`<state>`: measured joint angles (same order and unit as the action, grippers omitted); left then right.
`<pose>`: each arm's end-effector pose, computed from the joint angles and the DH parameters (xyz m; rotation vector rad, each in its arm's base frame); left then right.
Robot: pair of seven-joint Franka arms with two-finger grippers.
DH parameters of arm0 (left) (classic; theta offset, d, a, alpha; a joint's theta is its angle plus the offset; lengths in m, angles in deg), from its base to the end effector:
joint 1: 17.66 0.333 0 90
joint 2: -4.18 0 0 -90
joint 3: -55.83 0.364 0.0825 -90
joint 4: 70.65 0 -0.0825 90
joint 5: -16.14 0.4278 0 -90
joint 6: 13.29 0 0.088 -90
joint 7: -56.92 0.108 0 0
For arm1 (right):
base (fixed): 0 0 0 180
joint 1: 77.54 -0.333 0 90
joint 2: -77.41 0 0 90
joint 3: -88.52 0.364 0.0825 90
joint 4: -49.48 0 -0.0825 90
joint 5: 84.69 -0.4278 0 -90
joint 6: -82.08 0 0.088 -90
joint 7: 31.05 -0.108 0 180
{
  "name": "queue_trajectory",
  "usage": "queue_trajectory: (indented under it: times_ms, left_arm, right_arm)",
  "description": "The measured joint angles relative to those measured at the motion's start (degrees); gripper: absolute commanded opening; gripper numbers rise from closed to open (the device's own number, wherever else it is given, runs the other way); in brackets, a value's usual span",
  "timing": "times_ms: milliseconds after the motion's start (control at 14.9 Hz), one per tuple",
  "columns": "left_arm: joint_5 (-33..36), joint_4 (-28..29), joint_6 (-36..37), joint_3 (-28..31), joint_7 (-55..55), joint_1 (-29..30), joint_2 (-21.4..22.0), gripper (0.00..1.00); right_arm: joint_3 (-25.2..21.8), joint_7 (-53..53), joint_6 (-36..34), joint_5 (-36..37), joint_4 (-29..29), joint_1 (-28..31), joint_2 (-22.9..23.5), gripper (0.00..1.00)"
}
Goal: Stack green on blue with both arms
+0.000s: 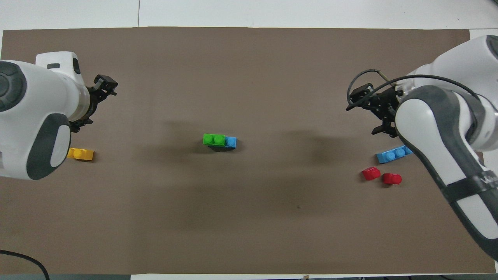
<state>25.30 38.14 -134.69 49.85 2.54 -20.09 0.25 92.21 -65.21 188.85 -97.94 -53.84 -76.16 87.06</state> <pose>0.6316 -0.0845 0.5086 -2.8860 -1.1030 -0.3101 0.6439 0.0418 0.4725 -2.8000 0.9205 0.2574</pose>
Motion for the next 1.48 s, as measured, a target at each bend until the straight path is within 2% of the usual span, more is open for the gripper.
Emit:
queue_trajectory:
  times_ms: [135,336,605,874,1480]
  left_arm:
    - [-2.7,-2.7,4.3,0.1,14.1,3.1,0.0,1.0]
    - [-3.8,-6.8,11.3,0.1,29.2,5.6,0.1,1.0]
    - [-5.4,-11.8,21.3,-0.2,41.9,5.7,0.7,1.0]
    - [-6.4,-12.8,28.2,-0.4,48.3,5.7,4.0,1.0]
    - [-7.0,-12.8,31.3,-0.6,49.2,5.6,7.1,1.0]
  right_arm:
    - [0.0,11.7,-3.6,3.9,0.0,3.0,-3.3,1.0]
    - [0.0,23.6,-8.0,8.7,0.1,5.5,-8.0,1.0]
    - [0.3,28.2,-14.0,12.8,2.2,5.7,-11.9,1.0]
    - [0.7,28.7,-16.6,14.8,4.7,5.4,-11.3,1.0]
    - [0.8,28.7,-16.6,14.8,5.4,5.2,-10.1,1.0]
